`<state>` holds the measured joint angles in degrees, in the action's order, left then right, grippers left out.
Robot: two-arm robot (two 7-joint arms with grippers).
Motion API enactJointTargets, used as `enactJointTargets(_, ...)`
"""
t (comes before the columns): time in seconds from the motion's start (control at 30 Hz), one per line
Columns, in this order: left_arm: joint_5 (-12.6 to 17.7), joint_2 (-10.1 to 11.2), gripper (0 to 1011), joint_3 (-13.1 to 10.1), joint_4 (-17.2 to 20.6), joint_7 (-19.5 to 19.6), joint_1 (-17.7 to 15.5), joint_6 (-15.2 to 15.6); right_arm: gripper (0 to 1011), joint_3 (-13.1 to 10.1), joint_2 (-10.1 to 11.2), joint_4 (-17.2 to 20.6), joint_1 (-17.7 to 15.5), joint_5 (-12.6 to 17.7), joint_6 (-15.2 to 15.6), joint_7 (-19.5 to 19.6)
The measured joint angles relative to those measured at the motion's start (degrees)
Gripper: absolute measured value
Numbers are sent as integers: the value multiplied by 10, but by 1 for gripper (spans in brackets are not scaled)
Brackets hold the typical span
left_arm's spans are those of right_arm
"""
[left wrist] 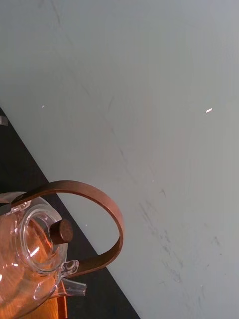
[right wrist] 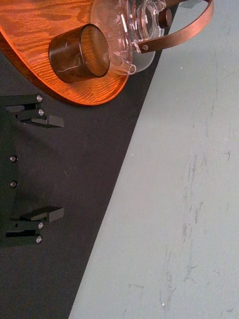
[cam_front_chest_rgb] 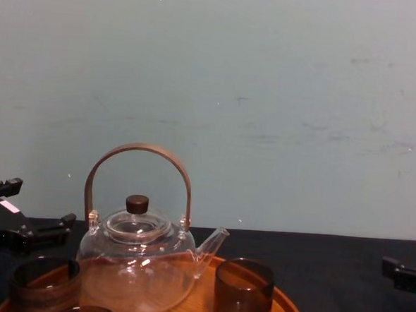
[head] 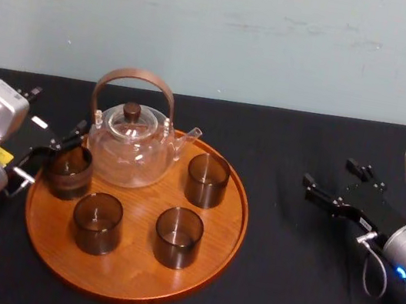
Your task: Pick up the glass from the table and place it on the tray.
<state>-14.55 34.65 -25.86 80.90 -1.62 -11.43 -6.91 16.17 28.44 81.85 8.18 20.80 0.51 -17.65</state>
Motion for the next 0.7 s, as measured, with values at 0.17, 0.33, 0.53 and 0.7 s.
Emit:
enactJointTargets(0.17, 0, 0, 1001, 0, 0, 0, 0, 0, 1002, 0, 0, 0, 0, 0, 0, 0)
enactJointTargets(0.33, 0, 0, 1001, 0, 0, 0, 0, 0, 1003, 0, 0, 0, 0, 1, 0, 0)
enactJointTargets(0.53, 0, 0, 1002, 0, 0, 0, 0, 0, 1002, 0, 0, 0, 0, 1, 0, 0)
enactJointTargets(0.7, 0, 0, 1001, 0, 0, 0, 0, 0, 1003, 0, 0, 0, 0, 1, 0, 0)
